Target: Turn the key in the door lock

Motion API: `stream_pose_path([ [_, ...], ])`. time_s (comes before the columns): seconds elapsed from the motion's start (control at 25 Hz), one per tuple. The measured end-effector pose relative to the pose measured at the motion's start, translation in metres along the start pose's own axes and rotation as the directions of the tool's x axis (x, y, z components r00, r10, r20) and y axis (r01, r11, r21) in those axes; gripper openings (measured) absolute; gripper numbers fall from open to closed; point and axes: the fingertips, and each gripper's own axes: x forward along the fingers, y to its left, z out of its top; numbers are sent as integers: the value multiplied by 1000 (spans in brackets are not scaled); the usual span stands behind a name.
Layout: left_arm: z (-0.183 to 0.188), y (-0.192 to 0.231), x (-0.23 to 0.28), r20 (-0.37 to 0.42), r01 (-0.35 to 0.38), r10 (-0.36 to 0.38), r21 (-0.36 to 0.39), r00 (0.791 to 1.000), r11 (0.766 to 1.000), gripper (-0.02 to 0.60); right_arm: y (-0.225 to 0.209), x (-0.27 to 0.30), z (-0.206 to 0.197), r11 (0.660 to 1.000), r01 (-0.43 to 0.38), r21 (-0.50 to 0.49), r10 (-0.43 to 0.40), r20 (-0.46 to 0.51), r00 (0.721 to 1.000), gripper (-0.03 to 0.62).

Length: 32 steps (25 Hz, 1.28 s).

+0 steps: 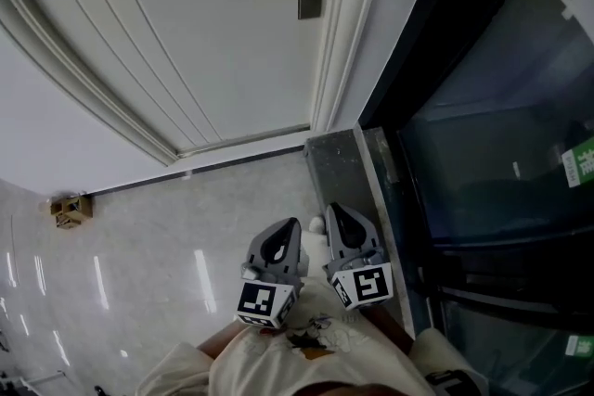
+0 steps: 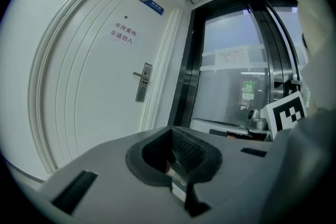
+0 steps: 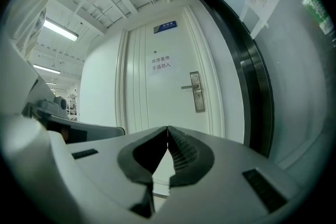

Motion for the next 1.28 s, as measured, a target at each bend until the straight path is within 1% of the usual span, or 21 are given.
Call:
stream_pose_path([
  [0.08, 5, 13, 23, 7, 4, -4, 3, 1000, 1000, 6, -14, 21, 3, 1000, 5, -17, -5, 12, 1000, 8],
  [0.24, 15, 41, 87, 5, 2, -2, 1, 1000, 1000, 6, -50, 77, 7, 997, 14, -78, -12, 25, 1000, 8],
  [0.4, 40, 57, 153, 14, -8, 8, 7, 1000, 1000, 6, -92, 133, 17, 996, -22, -89, 22, 5, 1000, 8],
  [0.48, 52, 67, 185, 11, -18, 18, 12, 1000, 1000, 6, -109, 160, 22, 993, -37, -113, 36, -11, 999, 8],
  [0.56, 62, 77, 213, 11, -35, 35, 13, 999, 999, 6, -122, 185, 26, 989, -55, -140, 52, -26, 998, 8],
  [0.68, 74, 87, 248, 19, -49, 49, 21, 999, 999, 6, -137, 216, 29, 986, -84, -145, 81, -26, 996, 8],
  [0.8, 80, 99, 269, 20, -63, 63, 19, 998, 998, 6, -150, 243, 35, 984, -92, -154, 91, -15, 996, 8],
  [0.92, 87, 114, 280, 16, -72, 72, 12, 997, 997, 6, -156, 265, 42, 982, -91, -166, 89, -20, 996, 8],
  [1.12, 100, 136, 296, 31, -61, 61, -3, 998, 998, 6, -161, 299, 49, 981, -59, -185, 51, -44, 998, 9],
  [1.28, 114, 149, 298, 46, -42, 42, 8, 998, 999, 6, -165, 323, 62, 976, -11, -216, 2, -41, 999, 9],
])
